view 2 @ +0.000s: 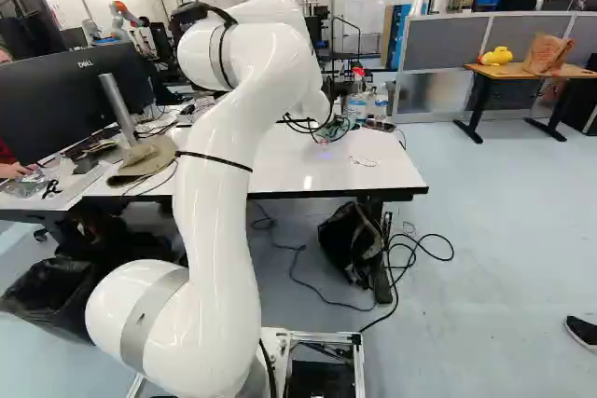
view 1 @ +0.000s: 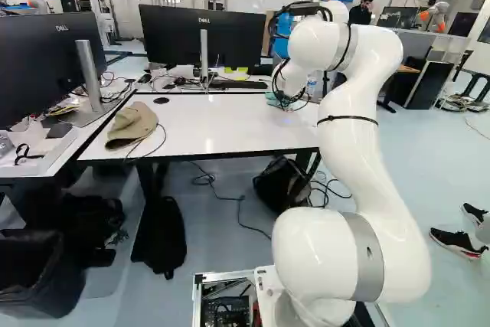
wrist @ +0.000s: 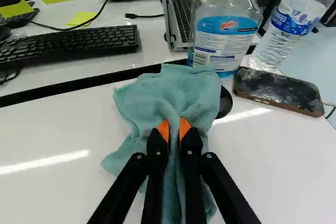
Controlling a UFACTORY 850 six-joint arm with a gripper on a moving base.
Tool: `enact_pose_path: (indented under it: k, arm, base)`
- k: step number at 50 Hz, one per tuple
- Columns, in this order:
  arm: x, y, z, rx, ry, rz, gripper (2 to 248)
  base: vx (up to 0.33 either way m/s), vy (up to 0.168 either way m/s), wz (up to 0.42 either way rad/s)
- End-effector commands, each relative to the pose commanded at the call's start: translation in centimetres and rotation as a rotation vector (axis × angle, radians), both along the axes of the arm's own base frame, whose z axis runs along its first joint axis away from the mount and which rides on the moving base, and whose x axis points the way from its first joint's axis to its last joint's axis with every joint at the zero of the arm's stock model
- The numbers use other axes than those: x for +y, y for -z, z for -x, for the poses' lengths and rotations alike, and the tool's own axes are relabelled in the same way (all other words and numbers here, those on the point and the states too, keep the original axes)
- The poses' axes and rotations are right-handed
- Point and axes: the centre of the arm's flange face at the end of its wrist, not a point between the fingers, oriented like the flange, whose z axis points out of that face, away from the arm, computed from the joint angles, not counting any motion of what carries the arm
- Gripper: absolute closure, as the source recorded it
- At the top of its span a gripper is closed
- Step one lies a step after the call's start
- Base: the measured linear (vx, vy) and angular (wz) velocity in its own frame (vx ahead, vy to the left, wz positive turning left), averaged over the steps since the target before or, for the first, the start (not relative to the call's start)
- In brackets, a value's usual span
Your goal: Clean the table with the green towel
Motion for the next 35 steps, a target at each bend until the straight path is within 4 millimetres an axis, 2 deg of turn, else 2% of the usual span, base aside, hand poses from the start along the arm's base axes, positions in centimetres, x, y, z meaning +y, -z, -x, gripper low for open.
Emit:
enact_pose_path:
  k: [22,35]
  arm:
    - [3.3,0.4,-2.4,-0.020,-0.049,0.004,208]
    - [5.4,0.2,-2.2,-0.014,-0.076,0.003,208]
  base:
    - [0.000,0.000,0.000]
    - [0.000,0.000,0.000]
